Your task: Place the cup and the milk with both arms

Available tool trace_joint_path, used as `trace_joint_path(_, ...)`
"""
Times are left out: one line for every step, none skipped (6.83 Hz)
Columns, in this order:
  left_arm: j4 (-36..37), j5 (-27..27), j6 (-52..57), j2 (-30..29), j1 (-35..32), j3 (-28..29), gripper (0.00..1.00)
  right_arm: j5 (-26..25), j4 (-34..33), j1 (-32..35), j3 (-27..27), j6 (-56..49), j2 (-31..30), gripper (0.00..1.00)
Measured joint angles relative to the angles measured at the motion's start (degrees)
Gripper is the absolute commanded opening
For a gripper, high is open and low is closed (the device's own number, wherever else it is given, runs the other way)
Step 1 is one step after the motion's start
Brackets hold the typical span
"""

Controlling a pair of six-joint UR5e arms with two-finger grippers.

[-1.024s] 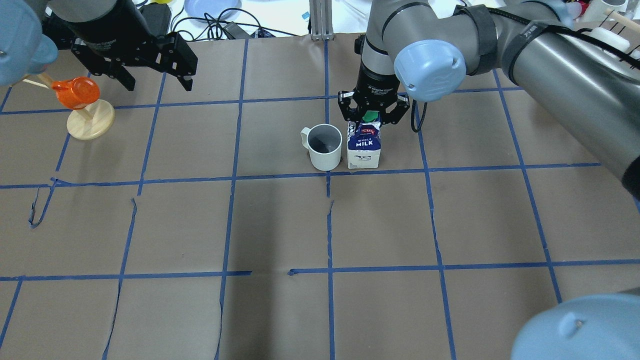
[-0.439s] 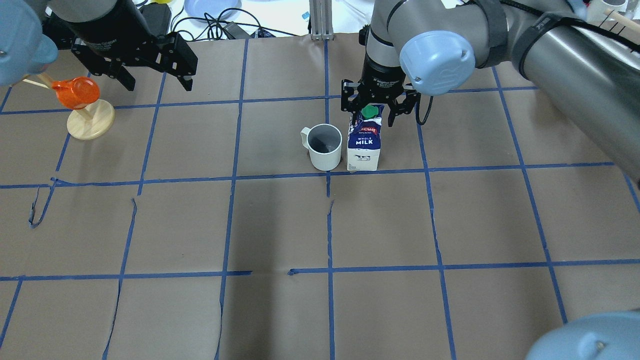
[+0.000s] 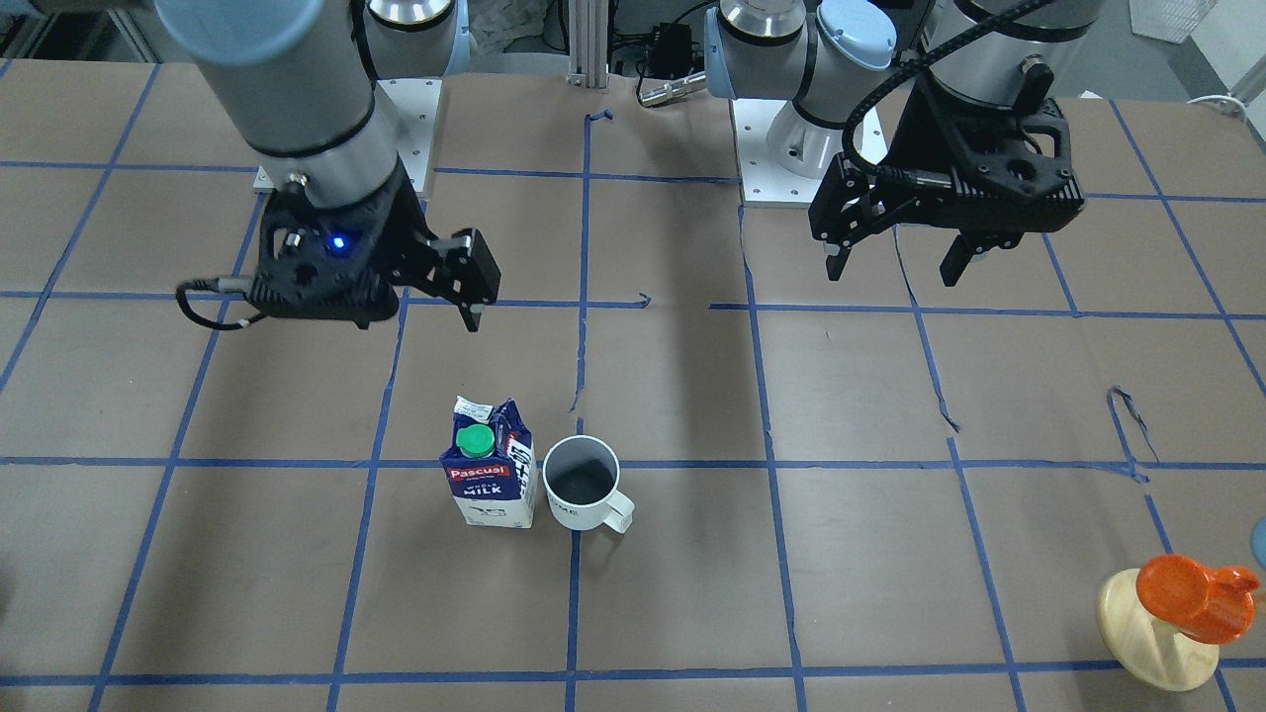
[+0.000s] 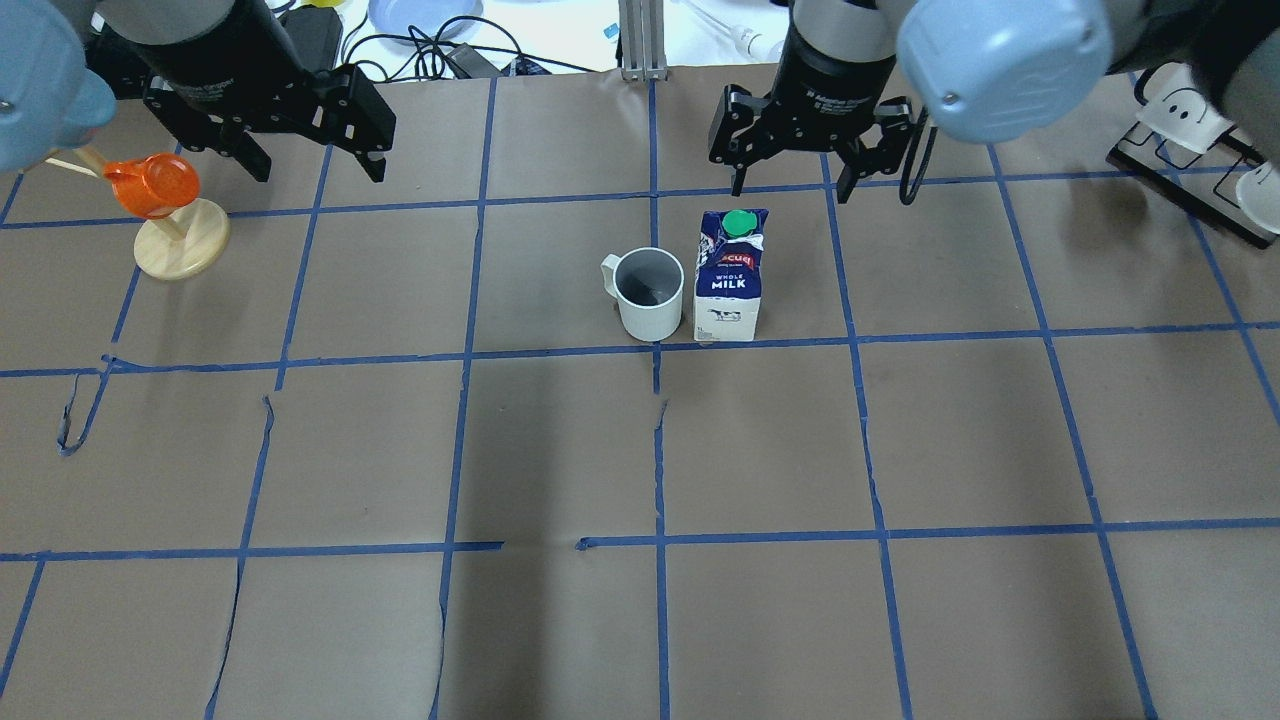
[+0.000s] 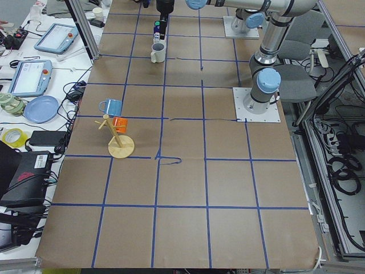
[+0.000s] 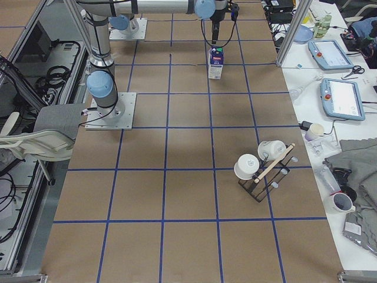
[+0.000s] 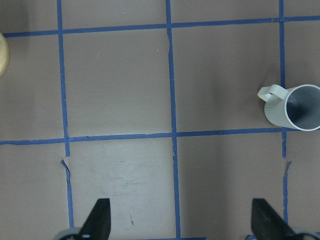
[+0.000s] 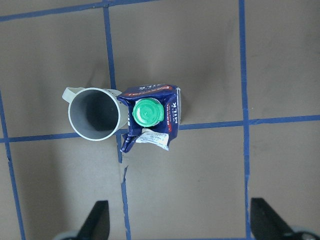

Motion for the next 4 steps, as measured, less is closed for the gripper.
trace_joint_path(0.0,0.0,0.0,0.01,0.0,0.0,1.0,-0.65,3.79,-0.4,0.0,-0.14,-3.05,1.0)
trace_joint_path(0.0,0.0,0.0,0.03,0.0,0.01,1.0,-1.8,6.91,-0.49,0.1,-0.18,-4.9,1.0)
trace_joint_path(0.0,-0.06,0.0,-0.01,0.06,0.12,1.0,-3.51,8.16,-0.6,0.17,-0.24,-5.99,1.0)
trace_joint_path(-0.04,-0.24,0.0,-0.03,0.24,0.35,1.0,-5.44,8.33,-1.51,0.11,-1.58,-6.41,1.0)
